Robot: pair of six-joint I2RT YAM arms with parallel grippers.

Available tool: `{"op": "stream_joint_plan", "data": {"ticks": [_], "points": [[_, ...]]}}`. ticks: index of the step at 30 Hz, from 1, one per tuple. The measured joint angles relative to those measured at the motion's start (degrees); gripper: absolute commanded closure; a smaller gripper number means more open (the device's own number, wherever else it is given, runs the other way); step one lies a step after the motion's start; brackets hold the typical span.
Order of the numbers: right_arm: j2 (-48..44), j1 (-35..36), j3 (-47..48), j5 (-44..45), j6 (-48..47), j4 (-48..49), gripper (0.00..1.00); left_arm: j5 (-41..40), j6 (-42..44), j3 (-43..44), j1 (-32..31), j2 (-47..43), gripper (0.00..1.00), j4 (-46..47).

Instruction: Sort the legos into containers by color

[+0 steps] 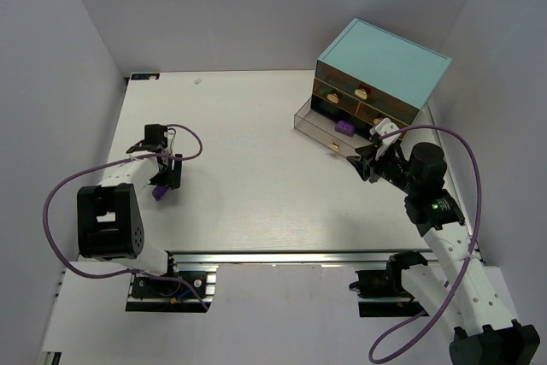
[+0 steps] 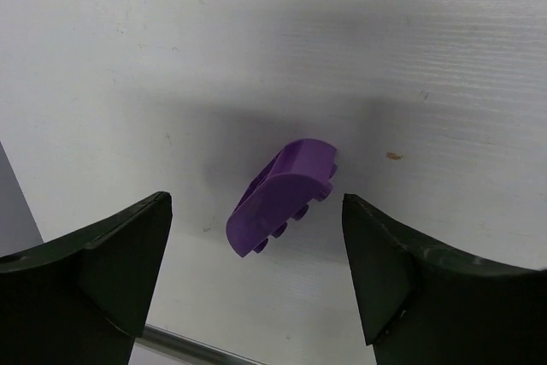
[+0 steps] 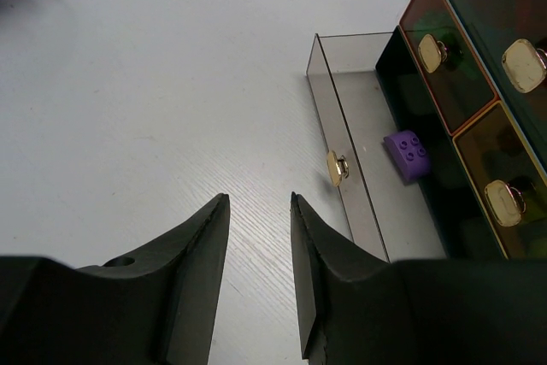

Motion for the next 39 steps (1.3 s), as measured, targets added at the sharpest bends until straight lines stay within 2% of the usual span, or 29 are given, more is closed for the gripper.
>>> {"op": "stream_joint_plan", "data": {"ticks": [3,8,14,15,18,19,24,26,27,31,35,39], "points": [[-0.17,0.09,0.00,0.20,0.09,0.04,0.59,0.00,0.00,0.00,0.00,0.81,0.19,0.07],[-0.28,0.09,0.00,0.37,0.15,0.07,0.59,0.02,-0.11,0.07,0.00,3.72,0.38,0.00],[-0.28,0.09,0.00,0.63,0.17,0.11,0.59,0.35,-0.28,0.70,-0.02,5.20,0.53,-0.07],[-0.28,0.09,0.00,0.66,0.17,0.11,0.59,0.66,-0.31,0.79,-0.02,5.27,0.61,-0.20],[-0.28,0.09,0.00,0.85,0.15,0.17,0.60,2.97,-1.09,3.06,-0.04,6.10,0.77,-1.84],[-0.28,0.11,0.00,1.01,0.17,0.20,0.60,4.11,-1.46,4.57,-0.11,6.56,0.87,-2.56],[-0.28,0.11,0.00,1.40,0.24,0.46,0.66,18.49,-8.04,12.09,-0.90,6.58,0.93,-0.17],[-0.28,0.09,0.00,1.86,0.46,0.55,0.76,25.99,-13.25,12.33,-2.36,4.70,0.95,3.93],[-0.31,0.09,0.00,2.21,0.74,0.70,0.86,29.38,-15.76,12.22,-3.43,3.80,0.95,5.86],[-1.11,0.09,-0.13,5.60,2.25,2.05,1.00,40.30,-28.35,10.99,-12.02,1.05,0.95,18.36],[-2.75,0.09,-0.85,9.53,3.65,3.34,1.00,45.59,-39.85,10.08,-22.56,2.71,0.94,32.81],[-2.80,0.02,-0.87,12.28,4.44,5.05,1.00,45.70,-49.96,13.90,-31.91,11.02,0.94,46.12]]}}
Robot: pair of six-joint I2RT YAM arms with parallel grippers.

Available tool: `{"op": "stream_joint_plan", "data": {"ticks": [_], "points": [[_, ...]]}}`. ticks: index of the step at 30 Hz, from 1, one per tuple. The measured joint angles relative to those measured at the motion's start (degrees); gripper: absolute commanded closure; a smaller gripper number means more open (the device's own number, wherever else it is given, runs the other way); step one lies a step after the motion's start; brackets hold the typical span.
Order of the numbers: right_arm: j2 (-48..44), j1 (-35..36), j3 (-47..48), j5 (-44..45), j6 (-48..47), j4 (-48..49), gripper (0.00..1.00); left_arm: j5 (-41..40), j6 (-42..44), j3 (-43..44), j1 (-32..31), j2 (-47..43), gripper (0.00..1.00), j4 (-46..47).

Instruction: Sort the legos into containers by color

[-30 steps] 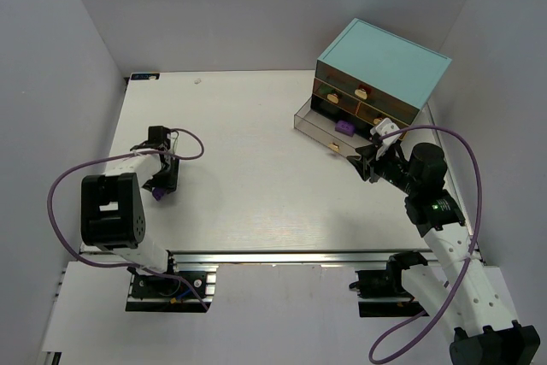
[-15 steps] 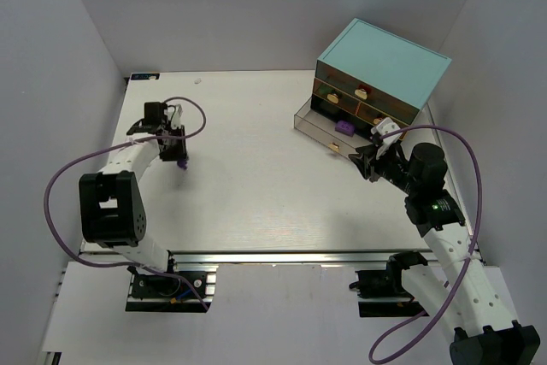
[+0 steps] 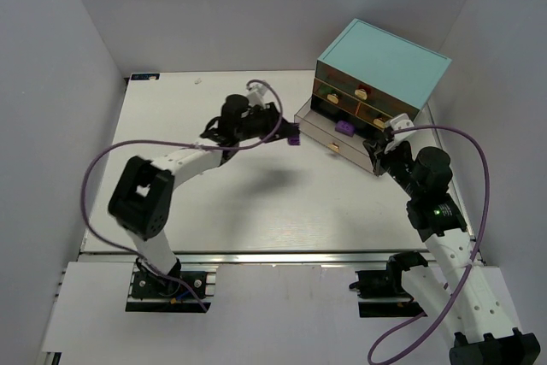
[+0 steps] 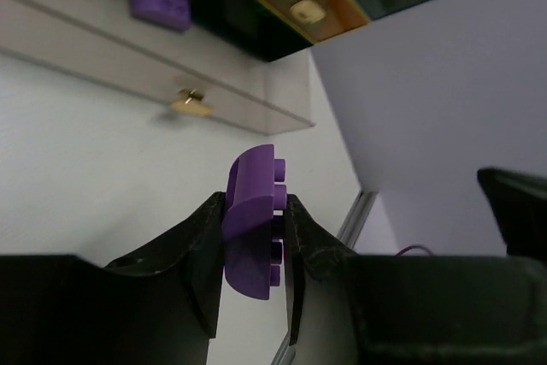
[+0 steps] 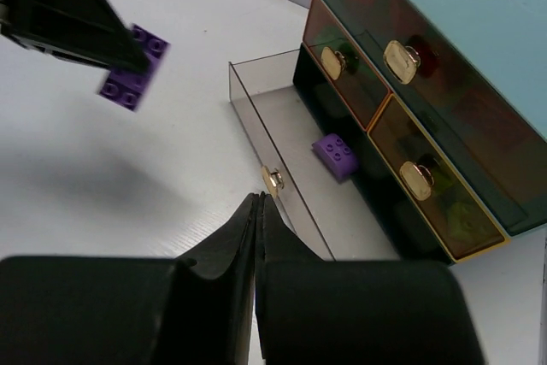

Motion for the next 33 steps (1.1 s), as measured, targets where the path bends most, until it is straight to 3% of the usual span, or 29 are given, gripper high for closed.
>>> {"op": "stream_joint_plan", "data": {"ticks": [4,9,11,12,13,14,19,23,26,27,29,30,32,33], "points": [[0.70,-0.07,0.00,2.01,0.02,0.83,1.00,-3.19,-8.52,8.26,-4.70,11.61,0.94,8.66],[1.42,-0.63,-0.02,2.97,0.02,0.98,1.00,-10.69,-15.19,20.61,-7.30,23.93,0.89,12.07],[1.55,-0.81,-0.04,3.08,0.02,0.98,1.00,-14.12,-16.96,24.65,-8.09,27.43,0.80,12.52],[1.55,-0.92,-0.11,3.10,0.02,1.03,1.00,-15.41,-17.42,26.40,-8.28,28.83,0.71,12.59],[1.55,-1.03,-0.24,3.10,0.02,1.11,1.00,-16.72,-17.88,28.24,-8.50,30.18,0.55,12.52],[1.55,-1.09,-0.37,3.08,0.02,1.14,0.99,-17.73,-18.08,29.90,-8.66,31.34,0.47,12.17],[1.79,-1.86,-0.85,2.40,-0.39,1.14,0.81,-20.52,-18.64,38.40,-9.18,36.09,0.33,8.22],[1.77,-2.62,-0.90,-1.05,-2.93,0.85,0.68,-20.94,-18.16,39.21,-9.25,36.11,0.32,6.82],[1.88,-3.02,-0.90,-6.40,-7.10,-0.50,0.71,-20.98,-15.78,38.84,-9.20,35.06,0.39,4.63],[2.23,-3.10,-0.90,-9.05,-9.66,-1.51,0.74,-21.07,-14.71,38.18,-9.14,34.07,0.59,3.78],[3.56,-2.97,-0.83,-14.53,-15.69,-4.15,0.84,-21.35,-11.56,34.05,-8.76,29.24,0.89,1.42],[4.87,-2.86,-0.79,-17.53,-19.45,-6.29,0.89,-21.55,-9.51,30.99,-8.66,25.81,1.00,0.33],[8.61,-2.05,-0.22,-21.42,-25.75,-10.54,1.00,-22.95,-4.70,22.86,-8.41,15.76,1.00,-2.27],[11.58,-1.40,0.35,-21.79,-28.44,-12.48,1.00,-23.67,-2.27,18.62,-8.37,10.34,1.00,-2.95]]}}
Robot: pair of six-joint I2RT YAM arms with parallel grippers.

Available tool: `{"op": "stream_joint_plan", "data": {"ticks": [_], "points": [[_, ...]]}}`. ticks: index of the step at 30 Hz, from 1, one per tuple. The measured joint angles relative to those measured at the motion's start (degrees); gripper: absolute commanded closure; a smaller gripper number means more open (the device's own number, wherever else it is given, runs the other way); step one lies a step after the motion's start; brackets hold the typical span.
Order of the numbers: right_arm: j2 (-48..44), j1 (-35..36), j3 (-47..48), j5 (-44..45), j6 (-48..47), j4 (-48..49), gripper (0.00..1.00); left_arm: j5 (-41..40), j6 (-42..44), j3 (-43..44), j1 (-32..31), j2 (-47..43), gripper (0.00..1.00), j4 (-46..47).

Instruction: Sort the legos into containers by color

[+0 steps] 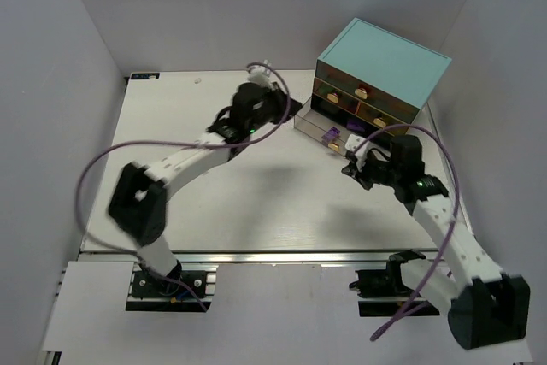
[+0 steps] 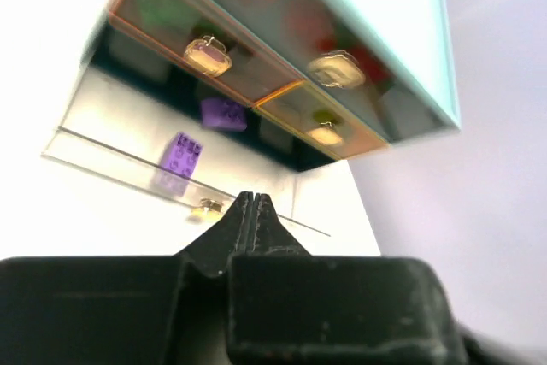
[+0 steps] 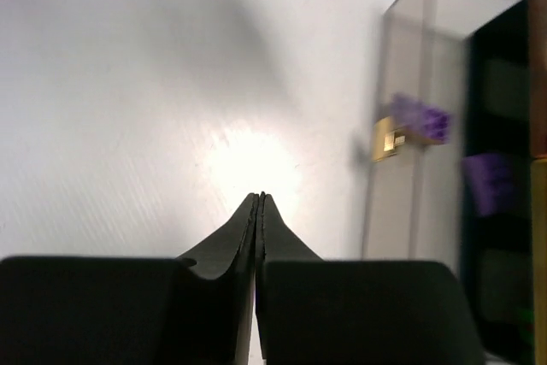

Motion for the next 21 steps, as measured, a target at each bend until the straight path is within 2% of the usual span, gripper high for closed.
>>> {"op": "stream_joint_plan", "data": {"ticks": [1,4,7,10,15,21], "points": [[2.71,0.66,0.63,0.02,-1.97,-1.33,1.00,-0.76,2.36,-5.05,0.09,-6.78,0.75,-0.26],[11.82,3.06,1.38,4.00,-5.18,-2.32,1.00,-2.75,8.61,-18.38,0.50,-28.15,0.32,-0.90],[18.05,5.62,1.40,11.58,-4.17,-1.09,1.00,-5.05,14.29,-26.56,0.55,-44.87,0.22,-2.56],[22.62,8.07,1.88,20.96,-2.05,1.68,1.00,-7.61,19.06,-32.52,0.55,-54.80,0.18,-6.23],[30.05,10.38,3.21,39.41,0.52,10.71,1.00,-11.67,24.68,-40.65,0.55,-60.48,0.12,-15.02],[36.04,11.37,3.34,57.09,1.16,22.25,1.00,-15.15,28.92,-41.68,0.24,-61.42,0.08,-21.51]]}}
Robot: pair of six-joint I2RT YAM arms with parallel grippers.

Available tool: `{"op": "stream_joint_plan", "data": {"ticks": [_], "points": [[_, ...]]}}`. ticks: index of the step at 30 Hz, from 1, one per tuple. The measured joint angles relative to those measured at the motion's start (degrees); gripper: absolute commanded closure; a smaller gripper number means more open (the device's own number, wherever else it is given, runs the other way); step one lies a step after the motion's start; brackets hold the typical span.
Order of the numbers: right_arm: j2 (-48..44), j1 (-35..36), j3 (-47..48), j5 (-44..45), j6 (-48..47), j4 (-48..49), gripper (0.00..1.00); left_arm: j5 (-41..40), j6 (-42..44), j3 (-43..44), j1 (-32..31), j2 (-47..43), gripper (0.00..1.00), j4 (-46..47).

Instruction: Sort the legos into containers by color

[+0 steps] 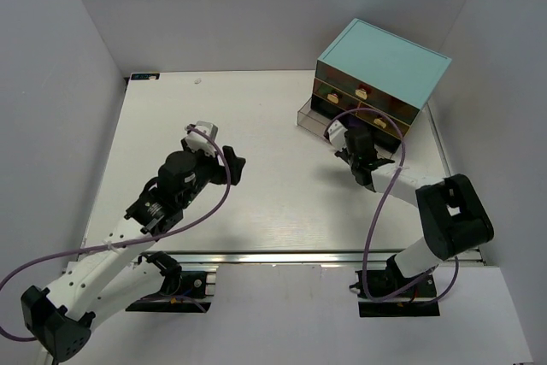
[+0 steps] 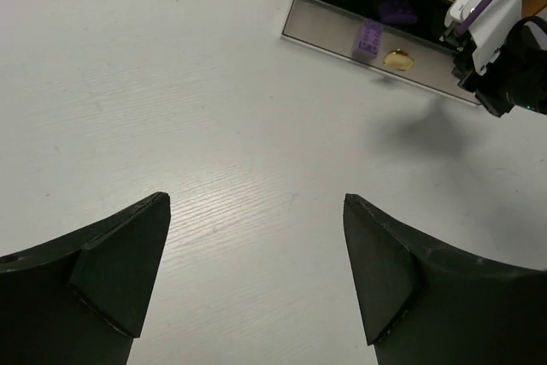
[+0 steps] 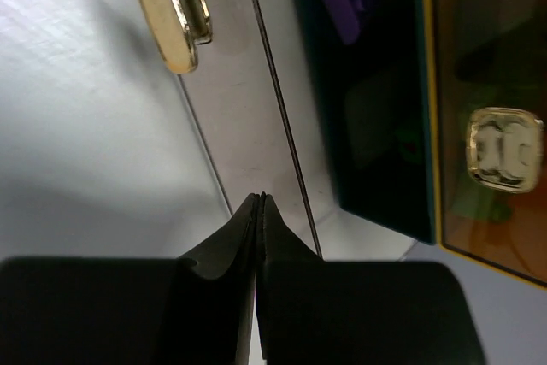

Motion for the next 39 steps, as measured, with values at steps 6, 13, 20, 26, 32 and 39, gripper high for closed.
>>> {"op": "stream_joint_plan", "data": {"ticks": [6,13,20,26,32,39], "points": [[6.75,0.20,0.17,11.19,-3.39,12.68,1.00,-2.69,1.75,0.00,-0.39,-3.32,0.06,-2.10],[13.88,-0.09,2.38,18.34,-10.56,24.76,1.00,-4.81,2.38,0.00,-0.61,-6.38,0.06,-2.21],[18.01,-0.55,5.79,21.18,-15.10,30.53,1.00,-5.73,2.67,-0.02,-0.61,-6.38,0.05,-2.47],[20.79,-1.51,6.82,22.56,-18.14,34.84,1.00,-6.32,2.69,-0.07,-0.61,-6.38,0.05,-2.71],[20.79,-1.70,6.82,22.43,-17.99,34.82,1.00,-6.56,2.69,-0.07,-0.61,-6.38,0.04,-2.82],[19.50,-2.86,9.75,18.99,-14.86,26.75,1.00,-7.23,2.71,-0.28,-0.61,-6.38,0.04,-2.84]]}}
